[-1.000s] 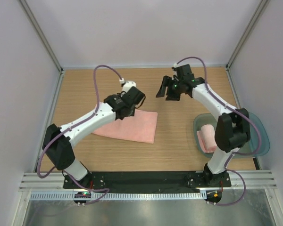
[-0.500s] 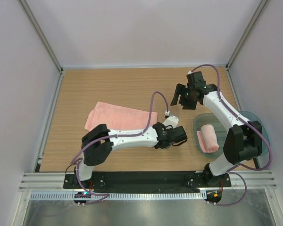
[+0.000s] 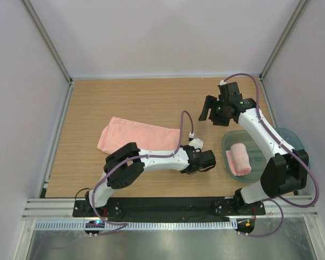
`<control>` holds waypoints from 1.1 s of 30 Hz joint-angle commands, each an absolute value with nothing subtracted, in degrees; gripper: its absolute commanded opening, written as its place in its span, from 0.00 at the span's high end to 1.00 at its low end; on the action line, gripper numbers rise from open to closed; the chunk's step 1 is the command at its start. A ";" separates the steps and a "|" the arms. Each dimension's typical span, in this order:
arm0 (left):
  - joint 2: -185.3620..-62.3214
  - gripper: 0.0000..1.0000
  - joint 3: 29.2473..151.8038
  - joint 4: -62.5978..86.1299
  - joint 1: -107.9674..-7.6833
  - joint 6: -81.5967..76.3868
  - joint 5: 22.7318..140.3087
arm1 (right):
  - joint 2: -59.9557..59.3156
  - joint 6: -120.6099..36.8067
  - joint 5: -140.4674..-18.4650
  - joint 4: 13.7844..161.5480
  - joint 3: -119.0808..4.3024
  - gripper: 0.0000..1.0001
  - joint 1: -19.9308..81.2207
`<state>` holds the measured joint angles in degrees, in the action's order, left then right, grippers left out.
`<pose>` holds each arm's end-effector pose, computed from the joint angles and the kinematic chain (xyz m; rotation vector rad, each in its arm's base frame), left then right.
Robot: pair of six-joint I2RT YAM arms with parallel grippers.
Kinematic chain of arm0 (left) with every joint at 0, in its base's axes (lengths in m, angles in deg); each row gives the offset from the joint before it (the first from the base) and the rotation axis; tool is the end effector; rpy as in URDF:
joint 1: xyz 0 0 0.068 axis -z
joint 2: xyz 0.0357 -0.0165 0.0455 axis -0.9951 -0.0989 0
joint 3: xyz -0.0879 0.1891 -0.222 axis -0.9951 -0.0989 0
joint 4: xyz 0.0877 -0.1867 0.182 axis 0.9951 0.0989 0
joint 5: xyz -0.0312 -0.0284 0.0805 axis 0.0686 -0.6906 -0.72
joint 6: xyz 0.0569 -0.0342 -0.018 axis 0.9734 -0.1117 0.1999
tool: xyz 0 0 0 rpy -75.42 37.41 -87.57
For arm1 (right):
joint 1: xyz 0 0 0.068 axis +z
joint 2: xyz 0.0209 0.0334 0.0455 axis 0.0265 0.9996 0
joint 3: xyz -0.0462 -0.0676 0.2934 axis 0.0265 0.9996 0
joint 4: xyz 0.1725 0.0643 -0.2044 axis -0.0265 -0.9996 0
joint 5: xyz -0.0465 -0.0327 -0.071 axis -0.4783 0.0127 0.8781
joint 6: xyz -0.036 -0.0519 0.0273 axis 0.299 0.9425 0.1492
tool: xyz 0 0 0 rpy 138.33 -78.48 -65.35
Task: Roll the towels
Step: Roll the towel
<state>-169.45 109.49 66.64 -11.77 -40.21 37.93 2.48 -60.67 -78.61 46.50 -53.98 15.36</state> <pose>0.1635 -0.4130 0.1722 0.4620 2.4895 0.2504 0.3204 0.0858 0.3111 0.2108 2.5382 0.4260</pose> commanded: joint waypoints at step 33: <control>-149.78 1.00 87.18 42.88 -18.67 -37.34 51.28 | 18.18 -64.70 -108.65 57.85 -47.60 0.18 19.10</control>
